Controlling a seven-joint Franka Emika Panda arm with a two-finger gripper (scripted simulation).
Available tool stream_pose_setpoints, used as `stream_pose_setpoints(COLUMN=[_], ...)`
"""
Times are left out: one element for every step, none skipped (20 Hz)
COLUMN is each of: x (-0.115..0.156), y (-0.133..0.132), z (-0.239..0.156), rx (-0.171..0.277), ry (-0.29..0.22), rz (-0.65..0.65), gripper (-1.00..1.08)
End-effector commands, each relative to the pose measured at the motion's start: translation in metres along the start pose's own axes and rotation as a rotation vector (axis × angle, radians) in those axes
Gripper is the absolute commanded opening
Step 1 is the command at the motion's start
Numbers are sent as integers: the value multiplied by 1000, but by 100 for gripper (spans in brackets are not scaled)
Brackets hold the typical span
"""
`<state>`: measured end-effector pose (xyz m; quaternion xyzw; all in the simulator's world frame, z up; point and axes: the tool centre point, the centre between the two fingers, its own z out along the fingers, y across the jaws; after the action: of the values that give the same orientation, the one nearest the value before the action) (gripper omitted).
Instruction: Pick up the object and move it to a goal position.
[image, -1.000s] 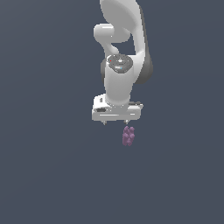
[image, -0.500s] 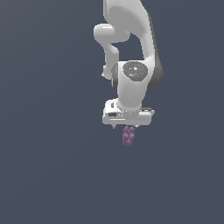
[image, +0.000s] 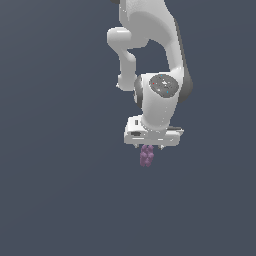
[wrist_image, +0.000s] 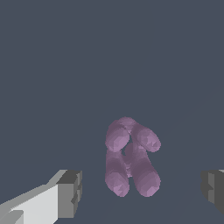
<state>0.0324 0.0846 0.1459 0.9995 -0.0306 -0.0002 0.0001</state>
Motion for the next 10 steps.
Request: stream_pose_setpoints(x=[0,0,0,0,0,0,0,0,-1,-1], y=[0,0,0,0,0,0,0,0,0,0], z=[0,1,3,6,10,14,19,25,31,36], rx=[0,0,0,0,0,0,0,0,0,0], ry=[0,0,0,0,0,0,0,0,0,0], rz=[1,1,1,1,1,1,2,3,3,3], gripper=[100,100,100,100,100,100,100,100,100,100])
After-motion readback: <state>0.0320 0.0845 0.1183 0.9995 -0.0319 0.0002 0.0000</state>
